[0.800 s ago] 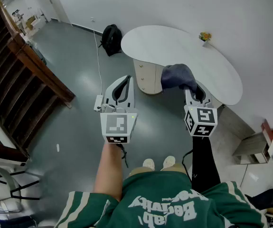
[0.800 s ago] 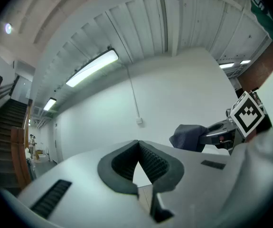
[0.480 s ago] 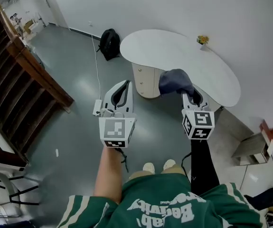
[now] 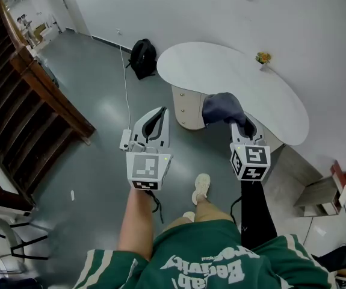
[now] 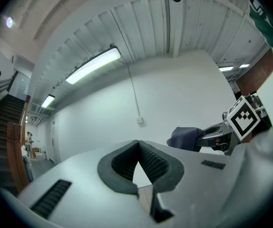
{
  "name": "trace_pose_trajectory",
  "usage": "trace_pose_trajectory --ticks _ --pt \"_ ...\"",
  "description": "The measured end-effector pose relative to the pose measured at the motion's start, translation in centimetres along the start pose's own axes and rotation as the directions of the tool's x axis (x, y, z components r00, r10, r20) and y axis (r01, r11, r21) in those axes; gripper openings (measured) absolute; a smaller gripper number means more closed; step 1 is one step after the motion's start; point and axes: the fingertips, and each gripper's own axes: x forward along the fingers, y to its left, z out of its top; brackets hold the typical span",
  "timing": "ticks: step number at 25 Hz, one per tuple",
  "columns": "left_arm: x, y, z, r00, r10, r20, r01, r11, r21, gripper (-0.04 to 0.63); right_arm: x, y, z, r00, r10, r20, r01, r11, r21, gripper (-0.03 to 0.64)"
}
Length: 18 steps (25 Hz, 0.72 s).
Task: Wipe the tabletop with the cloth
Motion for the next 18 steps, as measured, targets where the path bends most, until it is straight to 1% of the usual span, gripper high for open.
trace_pose_trajectory --ticks 3,6,9,12,15,18 --pt "2.3 0.8 -0.9 1.000 0.009 -0.011 -0.009 1.000 0.005 0.000 2.4 -0.8 -0.2 1.000 -0.002 0.002 0.002 1.000 -0.005 0.092" --pt "5.5 1.0 -1.8 1.000 -0.009 -0.022 0.010 0.998 0.055 0.000 5.6 -2.1 -0.5 1.000 0.001 0.002 -0.001 1.000 0.000 0.092" --pt "9.3 2.1 -2.3 1.000 -0.006 -0.030 0.009 0.997 0.080 0.000 9.6 -3.1 -0.6 1.000 0.006 0.005 -0.006 1.000 0.008 0.092" --pt "13.4 3.4 -3.1 0.999 0.008 -0.039 -0.004 0.995 0.101 0.000 13.8 -4.6 -0.8 1.000 0.012 0.015 -0.012 0.999 0.030 0.094" --pt "18.3 4.7 -3.9 0.999 -0.005 -0.046 0.011 0.994 0.112 0.000 18.6 -6.6 -1.0 1.000 0.013 0.018 -0.014 0.998 0.068 0.095" --pt "23.2 6.2 -4.4 0.999 -0.009 -0.051 0.015 0.993 0.119 0.000 23.4 -8.6 -0.7 1.000 0.025 0.019 -0.026 0.997 0.073 0.095"
